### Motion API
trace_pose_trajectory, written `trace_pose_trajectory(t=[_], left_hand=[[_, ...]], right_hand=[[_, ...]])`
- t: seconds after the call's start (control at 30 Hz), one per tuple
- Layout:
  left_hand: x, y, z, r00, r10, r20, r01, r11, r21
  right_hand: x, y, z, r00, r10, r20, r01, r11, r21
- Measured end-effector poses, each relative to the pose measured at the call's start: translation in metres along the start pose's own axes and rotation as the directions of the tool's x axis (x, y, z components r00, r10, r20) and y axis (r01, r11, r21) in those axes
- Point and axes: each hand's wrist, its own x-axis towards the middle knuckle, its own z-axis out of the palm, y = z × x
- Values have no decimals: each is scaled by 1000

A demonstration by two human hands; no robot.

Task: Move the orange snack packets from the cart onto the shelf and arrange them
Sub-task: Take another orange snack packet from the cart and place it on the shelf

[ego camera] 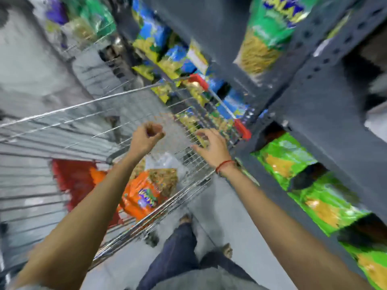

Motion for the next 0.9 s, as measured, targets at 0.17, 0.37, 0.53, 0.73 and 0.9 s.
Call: trace_pose_trajectory(t=[0.17,0.37,0.53,0.73,0.9], left_hand=[[-16,-104,-35,963,-268,26,256,941,220],[-21,-157,-18,941,-293,167,207,893,400],[-5,-179,13,903,-396,168,226,769,598],[-5,-202,46,884,-421,202,126,631,765],[-15,-209,57,906,-389,166,128,626,769]], right_hand=[[28,-6,78,876,132,463,-18,970,-241],[62,6,126,702,149,696,324,804,-499],[96,37,165,562,184,807,556,638,-533],[124,62,215,387,246,888,825,338,-453],[123,62,233,384,179,906,890,188,-415]])
